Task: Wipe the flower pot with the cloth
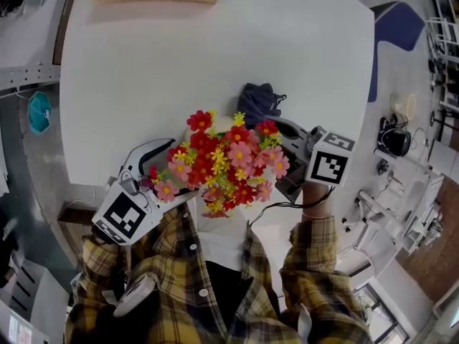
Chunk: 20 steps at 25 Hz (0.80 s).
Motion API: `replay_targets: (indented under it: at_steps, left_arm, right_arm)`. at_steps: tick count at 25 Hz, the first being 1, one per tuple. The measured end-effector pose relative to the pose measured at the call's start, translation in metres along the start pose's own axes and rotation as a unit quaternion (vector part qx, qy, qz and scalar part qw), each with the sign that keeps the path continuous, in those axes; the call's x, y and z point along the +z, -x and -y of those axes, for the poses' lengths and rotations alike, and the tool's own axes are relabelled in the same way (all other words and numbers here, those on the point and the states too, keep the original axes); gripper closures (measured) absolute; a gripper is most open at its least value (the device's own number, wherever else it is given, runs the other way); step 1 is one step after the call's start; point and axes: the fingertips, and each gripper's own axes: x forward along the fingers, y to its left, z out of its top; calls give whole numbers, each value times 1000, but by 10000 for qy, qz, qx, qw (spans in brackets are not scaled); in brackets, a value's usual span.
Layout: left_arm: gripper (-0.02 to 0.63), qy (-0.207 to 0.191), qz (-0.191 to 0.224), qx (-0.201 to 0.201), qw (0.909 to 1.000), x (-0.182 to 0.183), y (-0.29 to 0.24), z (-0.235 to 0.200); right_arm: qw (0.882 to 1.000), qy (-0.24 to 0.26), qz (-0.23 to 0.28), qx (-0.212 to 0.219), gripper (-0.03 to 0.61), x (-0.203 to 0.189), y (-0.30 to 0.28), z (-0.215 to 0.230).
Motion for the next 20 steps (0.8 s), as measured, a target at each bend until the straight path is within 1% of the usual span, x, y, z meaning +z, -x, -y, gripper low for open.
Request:
replay_targets:
  at_steps: [2,4,7,9,11,13,16,20]
  left_arm:
    - [198,174,54,198,9996,-2,-4,6]
    - [198,352,161,479,9981,-2,-6,6]
    - [198,645,431,916,9928,0,-5,0]
    - [198,720,554,1125,9895,0,-2,-2]
    - [198,678,574,1222,9885,-1,0,-1]
    - [196,593,561,1187,9896,0,1,1]
    - [196,388,499,958,9934,1,0,-1]
    - [198,-115,201,514,9984,3,-4,-3]
  right_arm:
    - [9999,-119,64,-61,567,-7,3,-1]
    - [9996,-207,101,-131,568,-15,4,-3]
    - [9990,-342,199,-217,566,-30,4,-9]
    - [9982,-426,308,-290,567,-41,3,-14]
    - [9971,-526,432,-342,568,-50,4,-18]
    - [9958,-636,547,-373,568,-55,7,-21]
    - [9958,-646,539,-353,568,-58,9,-22]
    - [9997,-109,92,-220,567,-65,13,-25]
